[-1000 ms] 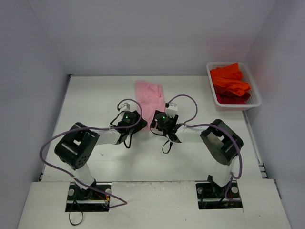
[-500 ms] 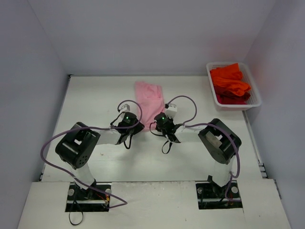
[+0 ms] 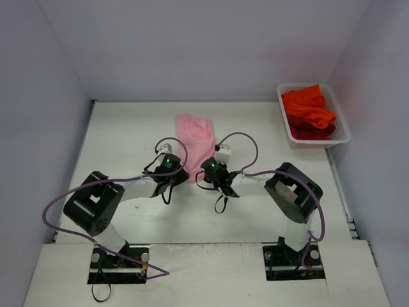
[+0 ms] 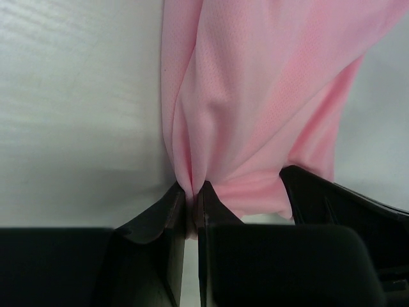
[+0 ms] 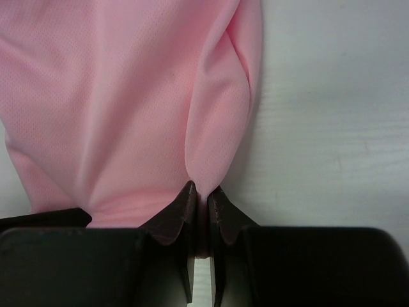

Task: Fold and stack the t-shirts
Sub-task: Fold the tshirt

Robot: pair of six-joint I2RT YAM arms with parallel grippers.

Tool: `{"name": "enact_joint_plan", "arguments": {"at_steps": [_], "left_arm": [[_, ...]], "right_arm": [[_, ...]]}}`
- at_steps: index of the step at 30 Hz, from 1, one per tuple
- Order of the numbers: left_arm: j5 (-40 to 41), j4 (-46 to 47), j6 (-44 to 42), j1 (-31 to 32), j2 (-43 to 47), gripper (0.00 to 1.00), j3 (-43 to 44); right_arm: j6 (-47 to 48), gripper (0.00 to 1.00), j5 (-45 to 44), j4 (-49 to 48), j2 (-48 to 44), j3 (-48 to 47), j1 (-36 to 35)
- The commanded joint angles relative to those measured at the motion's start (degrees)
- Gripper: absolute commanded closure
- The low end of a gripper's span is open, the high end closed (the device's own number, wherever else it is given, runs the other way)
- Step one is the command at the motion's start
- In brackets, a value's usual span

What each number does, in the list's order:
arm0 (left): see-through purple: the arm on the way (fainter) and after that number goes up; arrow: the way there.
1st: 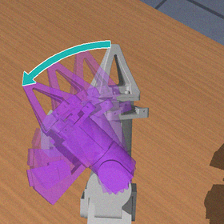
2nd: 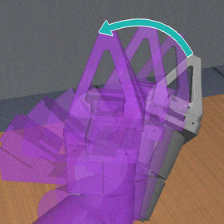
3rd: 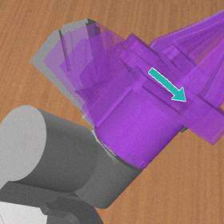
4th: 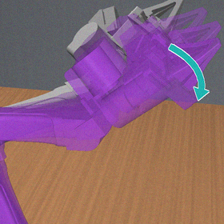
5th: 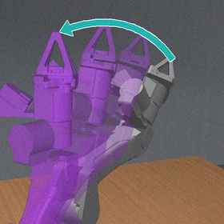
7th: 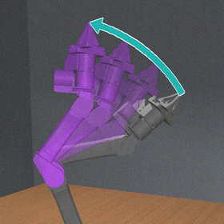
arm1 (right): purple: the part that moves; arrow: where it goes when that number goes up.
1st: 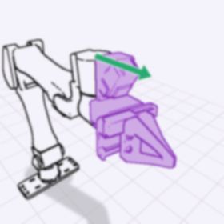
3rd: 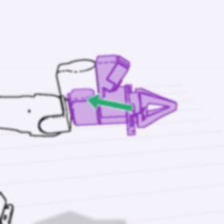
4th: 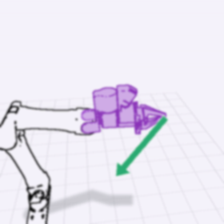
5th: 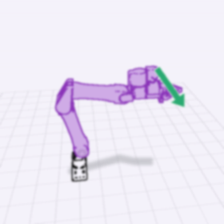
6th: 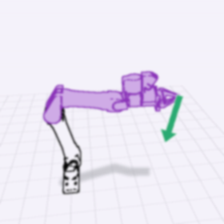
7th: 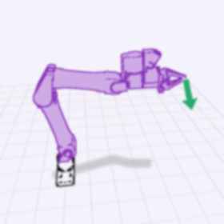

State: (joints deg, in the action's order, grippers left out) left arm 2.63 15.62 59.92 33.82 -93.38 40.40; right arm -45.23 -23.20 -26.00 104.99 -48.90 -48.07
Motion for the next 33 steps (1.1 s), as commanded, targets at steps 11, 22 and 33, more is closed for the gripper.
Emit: {"name": "enact_joint_plan", "arguments": {"at_steps": [11, 22, 33], "left_arm": [[2.99, -15.52, -0.6, 5.99, 17.88, 1.0, -4.36], [5.71, -24.4, 0.99, 7.92, 28.96, 1.0, -5.86], [5.45, -24.85, 0.37, 7.92, 26.68, 1.0, -3.93]], "right_arm": [[-8.81, 1.0, -5.0, 16.66, -9.62, 3.47, -13.96], [-11.81, 1.0, -9.49, 25.47, -15.95, 0.74, -19.07], [-8.73, 1.0, -13.01, 31.0, -19.56, -2.86, -16.88]]}}
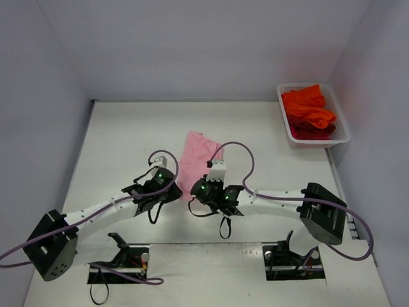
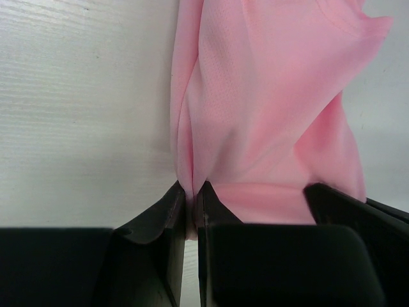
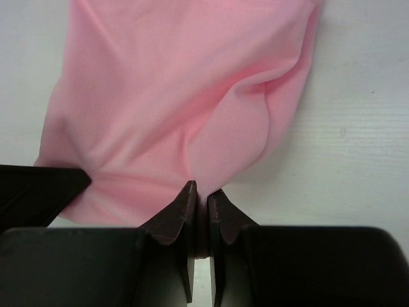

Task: Fold and stack the t-shirts
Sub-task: Fold the tshirt

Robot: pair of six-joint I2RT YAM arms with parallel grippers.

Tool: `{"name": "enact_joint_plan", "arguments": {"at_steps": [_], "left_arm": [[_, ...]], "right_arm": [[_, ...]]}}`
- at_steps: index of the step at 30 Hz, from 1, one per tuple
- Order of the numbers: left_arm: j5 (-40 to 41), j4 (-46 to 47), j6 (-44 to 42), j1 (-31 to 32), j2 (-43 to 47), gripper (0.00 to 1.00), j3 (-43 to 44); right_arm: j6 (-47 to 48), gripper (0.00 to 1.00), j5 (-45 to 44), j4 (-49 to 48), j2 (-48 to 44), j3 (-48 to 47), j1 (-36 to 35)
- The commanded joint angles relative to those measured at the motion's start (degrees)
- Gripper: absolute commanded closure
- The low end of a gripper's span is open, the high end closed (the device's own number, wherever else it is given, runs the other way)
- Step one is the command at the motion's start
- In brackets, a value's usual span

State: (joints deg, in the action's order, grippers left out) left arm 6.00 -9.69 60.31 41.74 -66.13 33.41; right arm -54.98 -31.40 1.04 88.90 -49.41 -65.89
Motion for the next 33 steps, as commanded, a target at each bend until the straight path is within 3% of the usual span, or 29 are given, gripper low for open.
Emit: {"name": "enact_joint_plan", "arguments": {"at_steps": [1, 33], "left_arm": [[2.0, 0.9, -0.11, 0.01, -0.84, 1.0, 3.15], [3.05, -2.87, -7.58, -0.08, -11.04, 1.0, 20.38]], "right_arm": [[1.19, 1.0, -4.81, 4.23, -3.73, -2.62, 1.28], [6.11, 1.0, -5.08, 7.4, -10.77, -6.49, 6.38]]}}
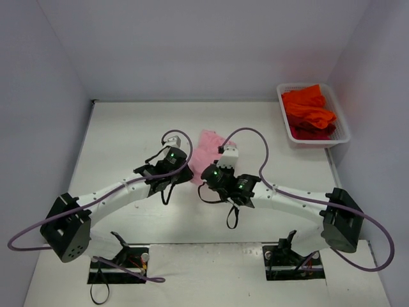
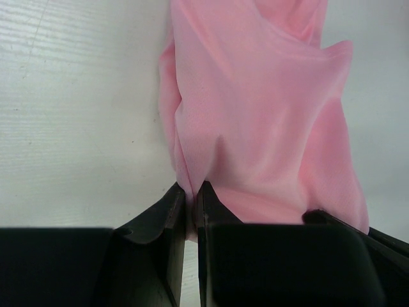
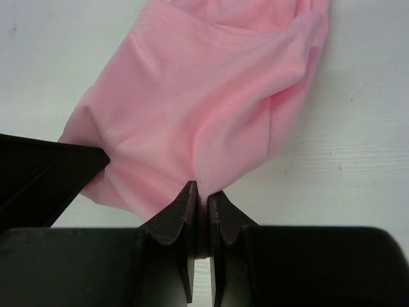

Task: Fold and stack the t-shirts
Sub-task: Fold the tshirt

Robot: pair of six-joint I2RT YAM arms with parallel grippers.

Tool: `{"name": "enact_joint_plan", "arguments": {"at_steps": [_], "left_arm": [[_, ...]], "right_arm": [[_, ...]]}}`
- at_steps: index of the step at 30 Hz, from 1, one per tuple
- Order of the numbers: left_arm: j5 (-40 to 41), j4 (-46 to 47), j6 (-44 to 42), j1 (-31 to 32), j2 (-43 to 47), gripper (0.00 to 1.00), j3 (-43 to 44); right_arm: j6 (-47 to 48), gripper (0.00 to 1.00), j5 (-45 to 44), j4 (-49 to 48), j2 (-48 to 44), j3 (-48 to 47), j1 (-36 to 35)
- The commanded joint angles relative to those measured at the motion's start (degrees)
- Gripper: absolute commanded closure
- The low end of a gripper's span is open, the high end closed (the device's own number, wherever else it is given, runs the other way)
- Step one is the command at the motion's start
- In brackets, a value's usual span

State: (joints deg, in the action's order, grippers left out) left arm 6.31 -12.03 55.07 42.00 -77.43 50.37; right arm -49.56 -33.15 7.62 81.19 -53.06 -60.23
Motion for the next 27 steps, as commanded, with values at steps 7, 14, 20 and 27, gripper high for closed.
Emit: {"name": "enact_joint_plan", "arguments": {"at_steps": [7, 14, 20, 27], "left_arm": [[2.05, -1.85, -4.97, -0.34, -3.16, 1.0, 9.56], [1.25, -2.29, -6.38, -0.34, -6.68, 1.0, 13.35], [1.16, -2.47, -7.78, -0.42, -8.79, 1.0, 16.33], [0.81, -3.35, -9.01, -0.42, -11.43, 1.0, 20.03]], "right_arm": [[2.18, 1.0, -3.06, 1.52, -5.07, -3.98, 2.66], [2.45, 1.0, -2.45, 1.7, -6.57, -3.46, 4.41], [2.45, 1.0, -2.19, 1.7, -7.44, -2.93, 5.47], [2.54, 1.0, -2.1, 1.7, -8.5, -1.96, 6.52]]}}
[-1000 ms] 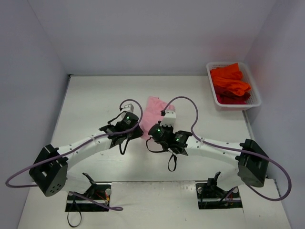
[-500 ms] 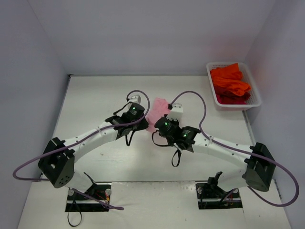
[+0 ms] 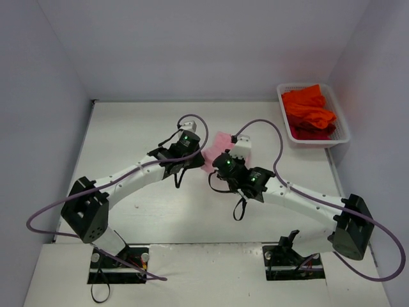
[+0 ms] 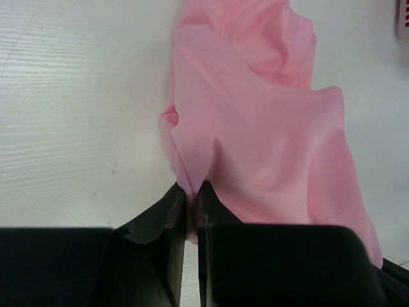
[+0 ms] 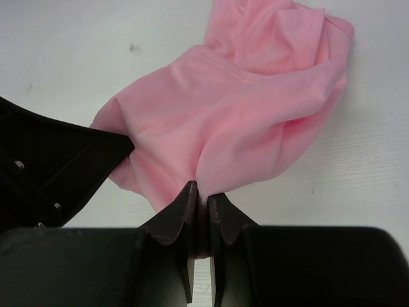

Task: Fold and stack the t-shirts
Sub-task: Fold the tshirt

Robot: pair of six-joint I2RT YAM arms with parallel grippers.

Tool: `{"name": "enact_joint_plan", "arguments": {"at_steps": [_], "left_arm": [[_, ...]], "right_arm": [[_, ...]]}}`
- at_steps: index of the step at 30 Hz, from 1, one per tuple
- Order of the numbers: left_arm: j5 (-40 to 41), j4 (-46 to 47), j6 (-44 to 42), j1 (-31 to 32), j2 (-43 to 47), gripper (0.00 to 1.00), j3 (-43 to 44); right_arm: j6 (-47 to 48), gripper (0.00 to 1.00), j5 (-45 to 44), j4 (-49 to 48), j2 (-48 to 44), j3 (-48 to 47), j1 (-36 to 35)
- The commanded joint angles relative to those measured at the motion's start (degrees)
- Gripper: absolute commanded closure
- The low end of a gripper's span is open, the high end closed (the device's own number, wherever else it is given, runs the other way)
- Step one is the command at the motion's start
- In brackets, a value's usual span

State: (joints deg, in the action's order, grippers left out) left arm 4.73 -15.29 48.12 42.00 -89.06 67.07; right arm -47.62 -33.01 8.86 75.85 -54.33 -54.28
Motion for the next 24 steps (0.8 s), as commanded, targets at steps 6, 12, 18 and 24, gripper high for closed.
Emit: {"name": "enact_joint_plan", "arguments": {"at_steps": [6, 12, 18, 24], "left_arm": [[2.39, -0.09, -3.21, -0.87, -1.29, 1.0, 6.23], [3.88, -1.5, -3.73, -0.87, -1.47, 1.0, 7.38], [4.06, -0.97, -3.91, -0.87, -0.68, 1.0, 5.88], [3.27, -0.71, -4.44, -0.87, -2.96, 1.0, 9.39]], "right_arm": [[0.51, 1.0, -2.05, 0.45, -5.01, 0.54, 1.72], [0.59, 1.0, -1.53, 0.72, -7.39, 2.2, 2.78], [-0.37, 1.0, -1.09, 1.33, -8.0, 3.0, 3.04], [-1.08, 1.0, -2.05, 3.09, -9.67, 3.7, 3.13]]}}
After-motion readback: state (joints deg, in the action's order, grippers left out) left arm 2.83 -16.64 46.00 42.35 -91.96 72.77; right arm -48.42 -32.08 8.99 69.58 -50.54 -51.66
